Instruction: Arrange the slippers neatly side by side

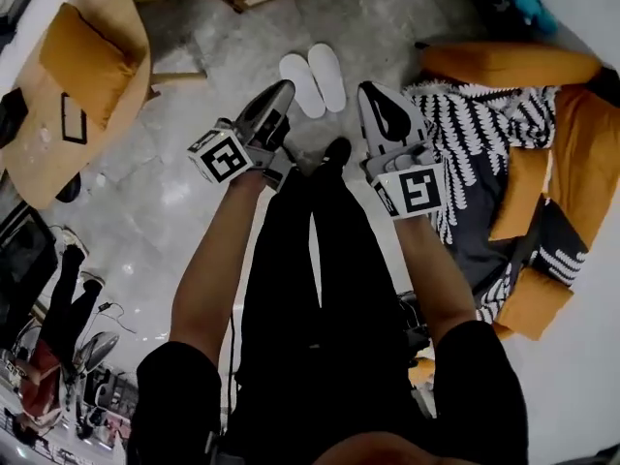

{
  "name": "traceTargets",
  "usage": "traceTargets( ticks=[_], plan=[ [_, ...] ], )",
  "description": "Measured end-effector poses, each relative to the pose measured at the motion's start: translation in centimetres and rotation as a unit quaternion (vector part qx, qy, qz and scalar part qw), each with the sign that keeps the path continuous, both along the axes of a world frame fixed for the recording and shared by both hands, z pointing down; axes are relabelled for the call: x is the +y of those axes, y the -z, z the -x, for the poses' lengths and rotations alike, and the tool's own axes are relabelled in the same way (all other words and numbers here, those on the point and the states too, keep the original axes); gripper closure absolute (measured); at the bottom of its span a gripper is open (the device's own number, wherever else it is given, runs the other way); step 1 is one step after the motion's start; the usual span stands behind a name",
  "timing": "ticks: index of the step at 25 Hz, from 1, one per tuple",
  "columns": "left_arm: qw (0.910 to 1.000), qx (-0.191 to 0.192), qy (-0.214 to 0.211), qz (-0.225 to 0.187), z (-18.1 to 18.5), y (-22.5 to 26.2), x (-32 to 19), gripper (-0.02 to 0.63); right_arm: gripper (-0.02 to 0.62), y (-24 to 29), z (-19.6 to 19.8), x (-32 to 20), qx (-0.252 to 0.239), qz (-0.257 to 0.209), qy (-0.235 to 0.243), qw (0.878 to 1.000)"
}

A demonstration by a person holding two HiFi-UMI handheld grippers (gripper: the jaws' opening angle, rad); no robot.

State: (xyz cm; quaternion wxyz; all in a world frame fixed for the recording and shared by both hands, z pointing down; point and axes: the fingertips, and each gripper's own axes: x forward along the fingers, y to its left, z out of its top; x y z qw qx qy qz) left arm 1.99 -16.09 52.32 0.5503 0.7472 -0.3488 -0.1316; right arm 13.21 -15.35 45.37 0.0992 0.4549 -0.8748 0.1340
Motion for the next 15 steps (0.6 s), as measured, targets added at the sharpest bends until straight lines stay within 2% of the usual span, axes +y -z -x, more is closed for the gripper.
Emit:
traceTargets(
  ticks=[3, 6, 9, 11, 13, 15],
  plan=[
    [0.9913, -0.038, -0.036, -0.12, 0.1, 12.3, -0.1, 0.589, 0.555, 8.3, 0.6, 0.6, -0.022, -0.016, 0.001, 1.0],
    [0.9714, -0.089, -0.063, -0.211, 0.5, 23.0, 2.0, 0.589, 0.56, 16.7, 1.4, 2.4, -0.033, -0.032, 0.005, 0.999],
    [0.9376, -0.155, -0.074, -0.302, 1.4, 31.9, 3.1, 0.589, 0.561, 24.7, 2.0, 2.7, -0.03, -0.068, 0.009, 0.997],
    [0.9131, -0.205, -0.065, -0.346, 2.6, 36.7, 4.1, 0.589, 0.563, 29.3, 2.2, 3.2, -0.036, -0.086, 0.006, 0.996],
    [0.8912, -0.252, -0.044, -0.375, 4.1, 40.8, 5.1, 0.589, 0.563, 33.5, 2.2, 3.9, -0.042, -0.104, 0.004, 0.994],
    [0.8752, -0.288, -0.015, -0.389, 5.7, 44.0, 6.5, 0.589, 0.563, 36.8, 2.2, 5.1, -0.042, -0.121, 0.008, 0.992]
  ],
)
